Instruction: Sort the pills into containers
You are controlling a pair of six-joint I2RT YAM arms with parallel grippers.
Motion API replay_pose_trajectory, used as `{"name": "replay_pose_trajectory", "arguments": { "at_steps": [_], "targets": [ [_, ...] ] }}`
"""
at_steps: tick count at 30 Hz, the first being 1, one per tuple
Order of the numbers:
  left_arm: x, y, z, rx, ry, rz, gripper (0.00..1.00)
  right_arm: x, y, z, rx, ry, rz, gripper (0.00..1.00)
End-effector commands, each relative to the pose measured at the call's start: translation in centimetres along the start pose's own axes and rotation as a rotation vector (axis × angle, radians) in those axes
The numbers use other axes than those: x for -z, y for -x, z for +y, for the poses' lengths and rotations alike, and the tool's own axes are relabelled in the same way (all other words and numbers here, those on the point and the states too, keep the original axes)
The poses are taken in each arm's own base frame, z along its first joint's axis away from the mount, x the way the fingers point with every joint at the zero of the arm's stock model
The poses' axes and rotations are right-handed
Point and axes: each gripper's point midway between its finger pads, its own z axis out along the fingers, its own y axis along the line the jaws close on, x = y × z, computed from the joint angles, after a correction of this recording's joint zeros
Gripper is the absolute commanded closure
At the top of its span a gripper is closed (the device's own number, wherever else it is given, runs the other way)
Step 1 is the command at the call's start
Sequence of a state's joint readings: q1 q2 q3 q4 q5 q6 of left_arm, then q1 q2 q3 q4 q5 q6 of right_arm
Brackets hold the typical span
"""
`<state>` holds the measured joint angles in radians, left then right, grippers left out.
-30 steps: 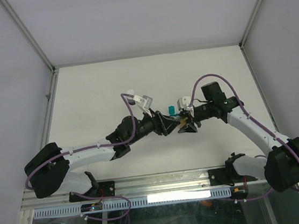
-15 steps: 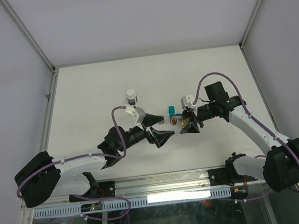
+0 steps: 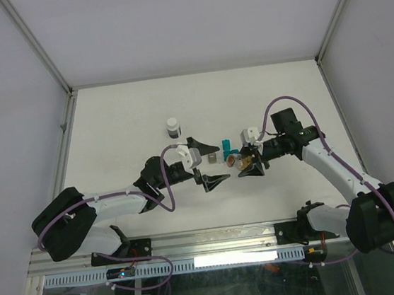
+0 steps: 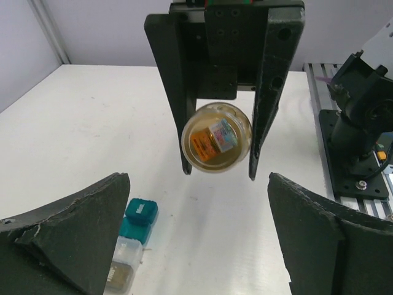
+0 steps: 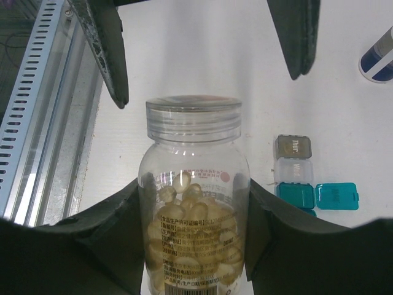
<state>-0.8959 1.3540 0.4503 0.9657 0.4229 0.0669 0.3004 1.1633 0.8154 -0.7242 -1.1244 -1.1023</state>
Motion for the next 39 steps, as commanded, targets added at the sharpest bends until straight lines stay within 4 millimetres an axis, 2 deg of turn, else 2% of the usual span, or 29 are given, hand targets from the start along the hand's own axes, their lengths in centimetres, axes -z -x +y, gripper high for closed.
{"name": "replay_pose_trajectory", "arguments": {
  "at_steps": [1, 6, 10, 15, 18, 23, 26, 28, 30, 33, 37, 39],
  "targets": [
    [-2.1, 3.7, 0.5, -0.081, -0.044, -0.103, 0.05, 0.1, 1.8, -0.1, 0.073, 0.012, -0.050, 1.00],
    [-2.9, 4.1, 0.8, -0.065, -0.046, -0.110, 0.17, -0.2, 1.4, 0.0, 0.073, 0.019, -0.032, 1.00],
    [-3.3, 2.8, 0.7, -0.043, -0.058, -0.081, 0.26, -0.3, 1.4, 0.0, 0.077, 0.021, -0.030, 1.00],
    [-3.6, 2.5, 0.7, -0.030, -0.069, -0.071, 0.32, -0.4, 1.4, 0.0, 0.075, 0.025, -0.029, 1.00],
    [-3.7, 2.6, 0.7, -0.022, -0.070, -0.073, 0.40, -0.3, 1.4, 0.1, 0.075, 0.024, -0.026, 1.00],
    [-3.9, 3.1, 0.8, 0.000, -0.070, -0.082, 0.46, -0.3, 1.3, 0.0, 0.072, 0.021, -0.023, 1.00],
    [-4.1, 3.2, 0.8, 0.018, -0.070, -0.085, 0.56, -0.4, 1.2, -0.1, 0.070, 0.020, -0.020, 1.00],
    [-4.1, 3.2, 0.9, 0.037, -0.064, -0.081, 0.69, -0.3, 1.2, -0.1, 0.069, 0.018, -0.016, 1.00],
    [-4.2, 3.3, 1.0, 0.070, -0.059, -0.077, 0.79, -0.3, 1.1, -0.2, 0.066, 0.016, -0.012, 1.00],
    [-4.2, 3.8, 0.9, 0.140, -0.048, -0.084, 0.87, -0.3, 0.9, -0.3, 0.062, 0.010, -0.005, 1.00],
    [-3.9, 4.7, 1.5, 0.347, 0.032, -0.111, 0.98, -0.3, 0.7, -0.8, 0.042, -0.009, 0.010, 1.00],
    [-3.7, 4.5, 2.2, 0.463, 0.099, -0.112, 1.00, -0.3, 0.8, -1.0, 0.034, -0.012, 0.011, 1.00]
  ]
}}
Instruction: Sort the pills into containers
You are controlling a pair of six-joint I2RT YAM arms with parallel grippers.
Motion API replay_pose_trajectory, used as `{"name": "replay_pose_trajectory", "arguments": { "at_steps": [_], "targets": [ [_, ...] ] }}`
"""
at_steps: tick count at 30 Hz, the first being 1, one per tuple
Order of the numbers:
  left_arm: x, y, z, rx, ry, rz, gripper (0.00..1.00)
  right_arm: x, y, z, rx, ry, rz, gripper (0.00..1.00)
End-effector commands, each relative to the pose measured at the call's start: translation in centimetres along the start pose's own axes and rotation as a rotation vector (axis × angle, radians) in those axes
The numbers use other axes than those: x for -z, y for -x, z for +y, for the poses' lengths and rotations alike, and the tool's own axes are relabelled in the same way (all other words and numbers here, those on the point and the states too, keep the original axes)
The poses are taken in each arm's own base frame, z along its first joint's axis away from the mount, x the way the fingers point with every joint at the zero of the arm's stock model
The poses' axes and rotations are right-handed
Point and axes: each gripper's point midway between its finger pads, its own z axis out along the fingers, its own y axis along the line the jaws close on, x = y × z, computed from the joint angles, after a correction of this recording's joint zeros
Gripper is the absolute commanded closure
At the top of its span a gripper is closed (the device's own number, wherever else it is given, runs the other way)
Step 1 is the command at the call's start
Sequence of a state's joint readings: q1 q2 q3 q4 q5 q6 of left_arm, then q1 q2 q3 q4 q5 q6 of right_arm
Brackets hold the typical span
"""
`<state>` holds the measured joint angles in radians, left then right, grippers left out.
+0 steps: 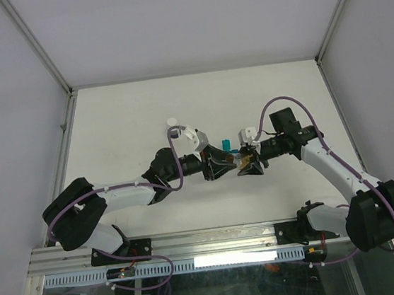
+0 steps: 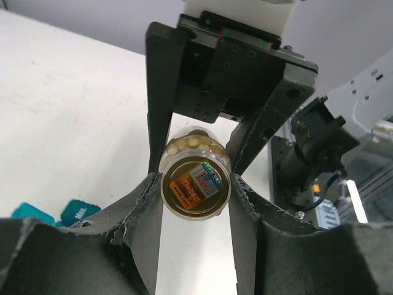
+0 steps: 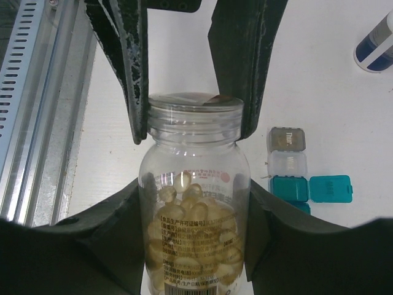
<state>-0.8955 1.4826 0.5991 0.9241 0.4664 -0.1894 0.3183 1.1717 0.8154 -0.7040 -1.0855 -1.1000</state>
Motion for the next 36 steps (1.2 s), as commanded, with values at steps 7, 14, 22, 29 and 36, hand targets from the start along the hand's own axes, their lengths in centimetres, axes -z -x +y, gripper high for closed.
{"name": "replay_pose_trajectory", "arguments": {
  "at_steps": [7, 14, 22, 29, 36],
  "targets": [
    [0.6, 5.8, 2.4, 0.460, 0.322, -0.224, 1.00, 0.2, 1.2, -0.9, -0.009, -0.010, -0.034, 1.00],
    [0.6, 6.3, 2.6, 0.550, 0.373, -0.225, 0.70, 0.2, 1.2, -0.9, -0.021, -0.006, -0.042, 1.00],
    [1.6, 6.5, 1.6, 0.495, 0.335, -0.240, 0.05, 0.4, 1.6, -0.7, -0.015, -0.007, -0.056, 1.00],
    [4.8, 6.0, 0.0, 0.335, 0.306, -0.218, 0.01, 0.6, 2.0, -0.5, -0.007, -0.005, -0.067, 1.00],
    [7.1, 5.3, -0.5, 0.191, 0.303, -0.213, 0.01, 0.6, 2.1, -0.4, -0.006, -0.003, -0.071, 1.00]
  ]
}}
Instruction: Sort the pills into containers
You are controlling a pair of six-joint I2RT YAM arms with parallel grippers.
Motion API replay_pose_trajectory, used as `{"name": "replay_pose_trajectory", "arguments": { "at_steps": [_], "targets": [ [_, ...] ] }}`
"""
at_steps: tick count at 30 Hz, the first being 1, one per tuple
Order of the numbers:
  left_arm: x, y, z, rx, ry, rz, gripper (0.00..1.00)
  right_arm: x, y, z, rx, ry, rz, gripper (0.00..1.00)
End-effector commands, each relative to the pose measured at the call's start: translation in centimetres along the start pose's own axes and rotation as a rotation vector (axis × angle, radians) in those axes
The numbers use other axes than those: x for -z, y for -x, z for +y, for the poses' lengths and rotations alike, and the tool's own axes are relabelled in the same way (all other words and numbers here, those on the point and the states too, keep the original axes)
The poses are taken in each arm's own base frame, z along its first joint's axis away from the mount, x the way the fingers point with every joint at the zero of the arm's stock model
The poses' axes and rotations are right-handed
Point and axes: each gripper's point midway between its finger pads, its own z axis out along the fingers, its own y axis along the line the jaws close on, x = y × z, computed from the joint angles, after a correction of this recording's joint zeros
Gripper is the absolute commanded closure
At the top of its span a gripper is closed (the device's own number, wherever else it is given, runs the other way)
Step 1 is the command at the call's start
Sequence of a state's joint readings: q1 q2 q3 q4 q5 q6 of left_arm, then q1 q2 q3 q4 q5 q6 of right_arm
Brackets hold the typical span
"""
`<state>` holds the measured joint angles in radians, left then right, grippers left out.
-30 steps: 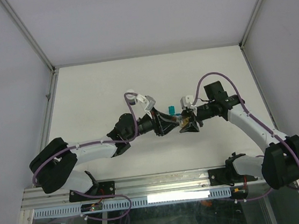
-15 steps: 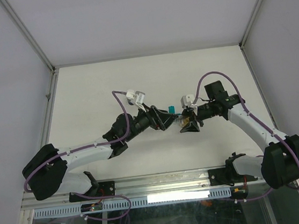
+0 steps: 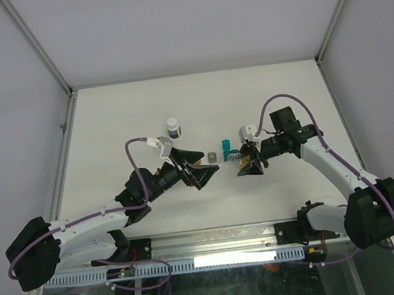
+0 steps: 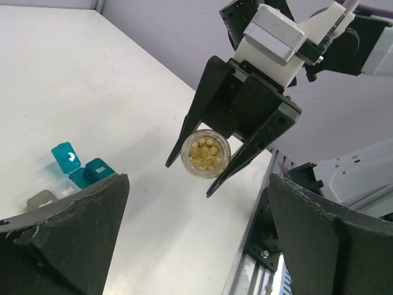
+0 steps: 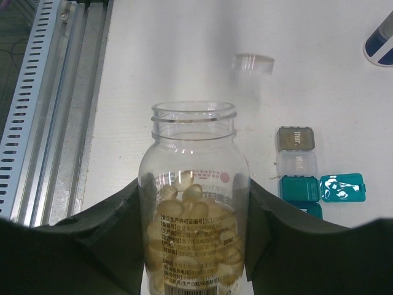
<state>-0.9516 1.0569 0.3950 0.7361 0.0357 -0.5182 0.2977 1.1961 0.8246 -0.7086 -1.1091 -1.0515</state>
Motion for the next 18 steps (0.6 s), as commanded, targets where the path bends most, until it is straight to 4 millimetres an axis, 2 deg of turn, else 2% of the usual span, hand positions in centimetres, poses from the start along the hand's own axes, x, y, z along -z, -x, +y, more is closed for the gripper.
{"name": "replay_pose_trajectory", "arguments": {
  "at_steps": [1, 4, 9, 14, 18],
  "targets": [
    [0.5, 1.1, -0.5, -0.129, -0.045, -0.037, 0.01, 0.4, 2.2, -0.1, 0.067, 0.001, -0.056, 1.00],
    [0.6, 0.3, 0.0, -0.142, -0.033, -0.004, 0.01, 0.4, 2.1, -0.1, 0.064, 0.003, -0.056, 1.00],
    [0.9, -1.2, 1.9, -0.139, 0.047, 0.041, 0.01, 0.3, 1.9, -0.2, 0.059, 0.002, -0.051, 1.00],
    [1.4, -3.2, 5.5, -0.129, 0.225, 0.122, 0.02, 0.3, 1.7, -0.4, 0.053, -0.002, -0.044, 1.00],
    [1.5, -4.6, 6.8, -0.119, 0.283, 0.180, 0.03, 0.4, 1.6, -0.5, 0.051, -0.008, -0.042, 1.00]
  ]
}}
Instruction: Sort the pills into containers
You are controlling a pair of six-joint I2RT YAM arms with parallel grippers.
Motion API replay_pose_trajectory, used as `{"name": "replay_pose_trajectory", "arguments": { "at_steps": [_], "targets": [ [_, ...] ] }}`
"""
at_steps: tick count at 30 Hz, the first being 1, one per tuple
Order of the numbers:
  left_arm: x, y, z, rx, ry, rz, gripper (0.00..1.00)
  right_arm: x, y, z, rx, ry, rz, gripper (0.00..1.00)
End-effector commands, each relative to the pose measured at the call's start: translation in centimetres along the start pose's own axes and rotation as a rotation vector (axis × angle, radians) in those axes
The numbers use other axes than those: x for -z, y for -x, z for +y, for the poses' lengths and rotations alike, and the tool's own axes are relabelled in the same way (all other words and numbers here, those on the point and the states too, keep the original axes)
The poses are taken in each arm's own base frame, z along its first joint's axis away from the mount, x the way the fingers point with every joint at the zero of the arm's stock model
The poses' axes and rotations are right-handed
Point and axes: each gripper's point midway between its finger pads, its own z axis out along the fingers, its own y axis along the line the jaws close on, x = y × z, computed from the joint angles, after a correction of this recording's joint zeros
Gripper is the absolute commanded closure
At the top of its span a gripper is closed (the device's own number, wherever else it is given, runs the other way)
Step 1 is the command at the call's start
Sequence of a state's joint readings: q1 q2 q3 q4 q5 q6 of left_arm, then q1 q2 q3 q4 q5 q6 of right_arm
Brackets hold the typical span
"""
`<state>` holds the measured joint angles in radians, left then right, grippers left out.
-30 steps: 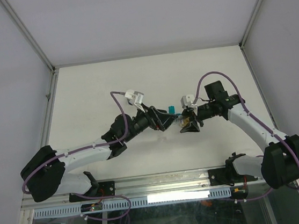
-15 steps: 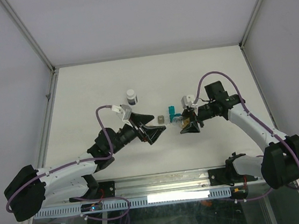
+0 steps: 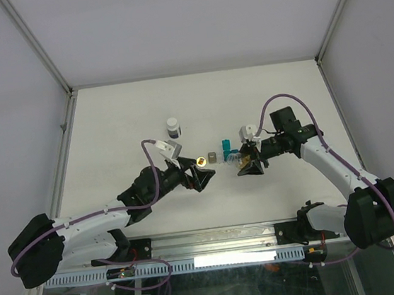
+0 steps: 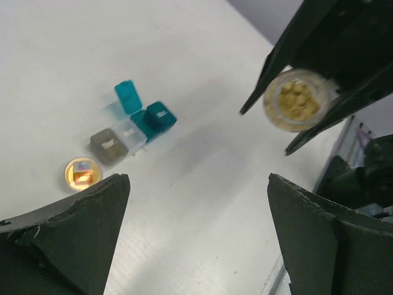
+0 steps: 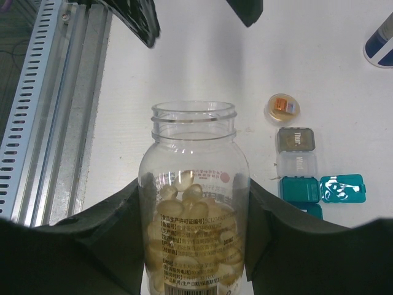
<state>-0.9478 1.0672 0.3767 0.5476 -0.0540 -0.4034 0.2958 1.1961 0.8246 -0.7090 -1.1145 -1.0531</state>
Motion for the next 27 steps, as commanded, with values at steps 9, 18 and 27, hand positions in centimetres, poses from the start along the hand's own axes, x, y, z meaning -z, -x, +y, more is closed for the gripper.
{"name": "replay_pose_trajectory", "arguments": {
  "at_steps": [9, 18, 27],
  "targets": [
    [-1.4, -1.6, 5.0, 0.148, 0.057, 0.079, 0.15, 0.9, 1.5, -1.0, 0.054, -0.037, -0.042, 1.00],
    [-5.3, -2.4, 11.3, 0.106, 0.252, 0.170, 0.60, 1.3, 1.6, -1.3, 0.051, -0.057, -0.049, 1.00],
    [-9.5, -5.1, 15.5, 0.029, 0.372, 0.344, 0.69, 1.4, 1.6, -1.4, 0.048, -0.060, -0.049, 1.00]
  ]
}}
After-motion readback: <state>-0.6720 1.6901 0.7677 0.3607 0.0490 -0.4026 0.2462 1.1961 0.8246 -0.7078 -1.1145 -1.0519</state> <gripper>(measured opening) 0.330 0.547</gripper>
